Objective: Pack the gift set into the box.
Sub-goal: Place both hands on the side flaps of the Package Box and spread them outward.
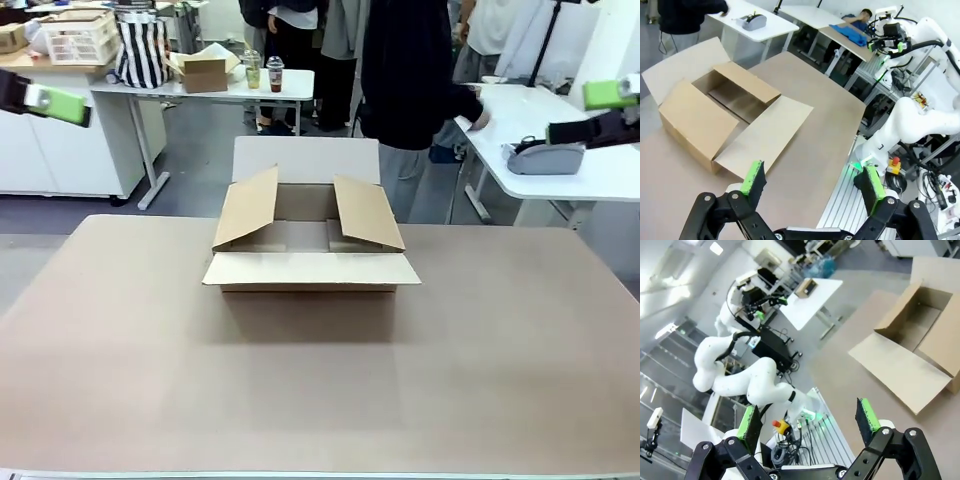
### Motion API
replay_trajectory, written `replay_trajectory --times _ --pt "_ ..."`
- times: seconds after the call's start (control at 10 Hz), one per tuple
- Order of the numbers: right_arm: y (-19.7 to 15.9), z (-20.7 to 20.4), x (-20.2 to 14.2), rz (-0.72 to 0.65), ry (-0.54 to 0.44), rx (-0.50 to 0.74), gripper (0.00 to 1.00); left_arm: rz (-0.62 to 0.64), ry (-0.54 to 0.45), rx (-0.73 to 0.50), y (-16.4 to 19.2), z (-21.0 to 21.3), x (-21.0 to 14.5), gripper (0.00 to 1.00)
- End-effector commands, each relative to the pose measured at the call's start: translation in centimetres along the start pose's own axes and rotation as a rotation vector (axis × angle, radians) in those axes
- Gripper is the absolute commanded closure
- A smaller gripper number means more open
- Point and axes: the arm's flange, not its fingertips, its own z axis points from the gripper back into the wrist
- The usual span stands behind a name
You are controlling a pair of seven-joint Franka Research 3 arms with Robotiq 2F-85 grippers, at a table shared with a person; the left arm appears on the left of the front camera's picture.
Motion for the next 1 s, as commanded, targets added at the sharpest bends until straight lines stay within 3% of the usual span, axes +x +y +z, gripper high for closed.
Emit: replay_trajectory --times 0.0,0.7,0.9 --pt "-0.3 0.2 0.3 0.025 -0.026 0.016 0.0 -0.014 -0.015 -0.016 0.4 0.0 0.2 0.0" --pt "-0.3 0.2 0.3 0.025 -0.026 0.016 0.0 0.007 -0.005 -0.006 0.3 0.1 -0.1 0.0" --pt "-0.3 0.2 0.3 0.025 -0.026 0.016 0.0 0.247 0.193 0.507 -0.1 -3.7 4.8 0.0"
